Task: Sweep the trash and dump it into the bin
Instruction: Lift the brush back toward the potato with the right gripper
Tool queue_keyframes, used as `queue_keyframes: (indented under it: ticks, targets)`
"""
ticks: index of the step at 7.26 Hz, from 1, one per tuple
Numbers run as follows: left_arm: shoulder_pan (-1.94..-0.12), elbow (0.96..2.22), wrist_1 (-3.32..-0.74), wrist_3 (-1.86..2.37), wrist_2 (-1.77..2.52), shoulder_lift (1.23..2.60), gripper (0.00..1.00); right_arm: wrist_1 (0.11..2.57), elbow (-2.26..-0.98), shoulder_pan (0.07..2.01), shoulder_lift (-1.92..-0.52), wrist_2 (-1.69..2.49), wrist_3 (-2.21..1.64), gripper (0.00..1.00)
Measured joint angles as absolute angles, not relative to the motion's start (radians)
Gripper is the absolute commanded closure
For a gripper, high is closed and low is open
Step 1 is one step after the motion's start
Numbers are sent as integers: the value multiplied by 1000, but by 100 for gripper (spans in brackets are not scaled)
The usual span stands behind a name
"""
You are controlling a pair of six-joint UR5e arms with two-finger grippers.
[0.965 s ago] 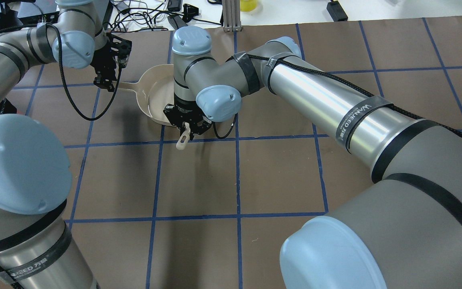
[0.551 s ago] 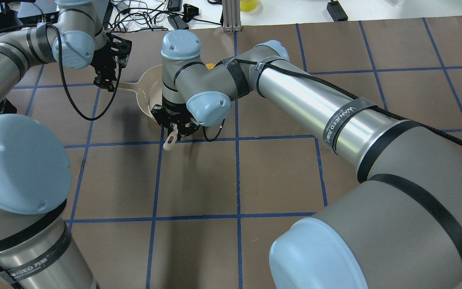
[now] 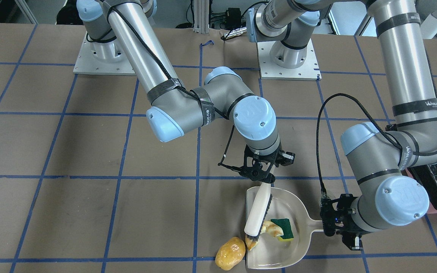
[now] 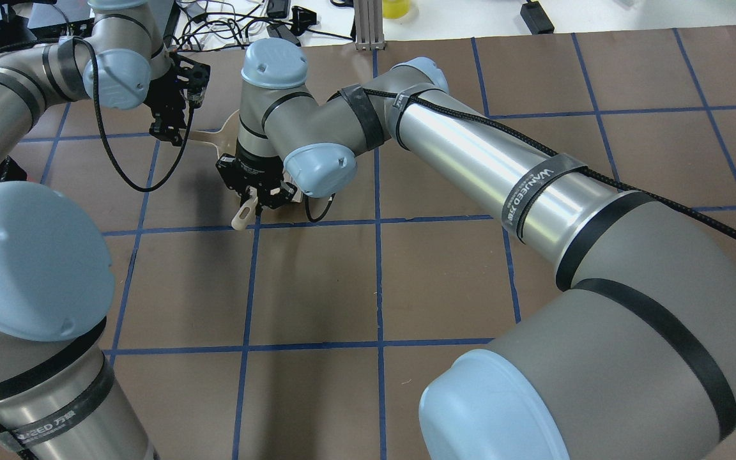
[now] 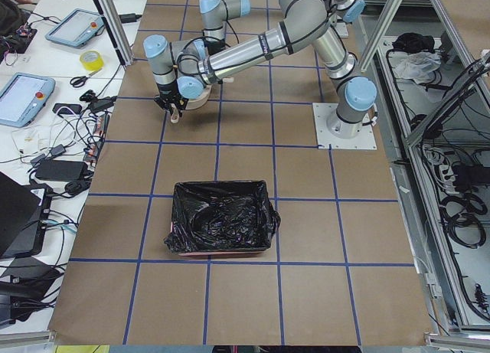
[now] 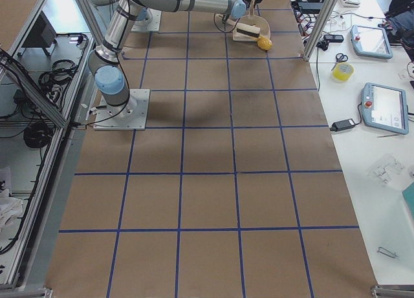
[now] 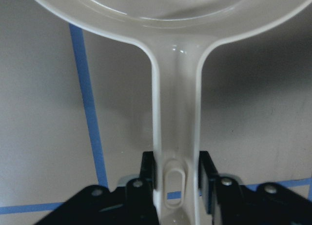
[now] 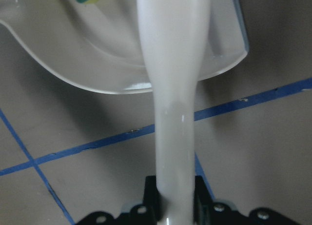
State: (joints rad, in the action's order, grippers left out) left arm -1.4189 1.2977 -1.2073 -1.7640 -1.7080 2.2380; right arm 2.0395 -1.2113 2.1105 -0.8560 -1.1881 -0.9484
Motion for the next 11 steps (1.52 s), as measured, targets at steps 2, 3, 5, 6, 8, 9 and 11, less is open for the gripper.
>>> queue_keyframes:
  ticks: [2, 3, 5, 6, 8, 9, 11]
  targets:
    - [-1419, 1298, -1207, -1764, -1707, 2238, 100, 2042, -1181, 2127, -861, -1165, -1014, 100]
    - [-1419, 1298, -1207, -1765, -1706, 2238, 100, 2024, -1177, 2128, -867, -1179, -1013, 100]
    - [-1418, 1298, -1207, -1764, -1707, 2239, 100, 1890, -1175, 2106, -903, -1270, -905, 100]
    - [-1417, 1298, -1207, -1763, -1706, 2239, 100, 1800, -1175, 2072, -925, -1327, -826, 100]
    - [-1417, 1297, -1210, -1757, -1711, 2239, 100, 1684, -1175, 1979, -950, -1404, -651, 100]
    - [-1418, 1297, -1212, -1748, -1716, 2239, 100, 1667, -1175, 1942, -946, -1443, -570, 100]
    - [-1419, 1294, -1220, -1725, -1726, 2236, 100, 1661, -1174, 1904, -909, -1563, -418, 100]
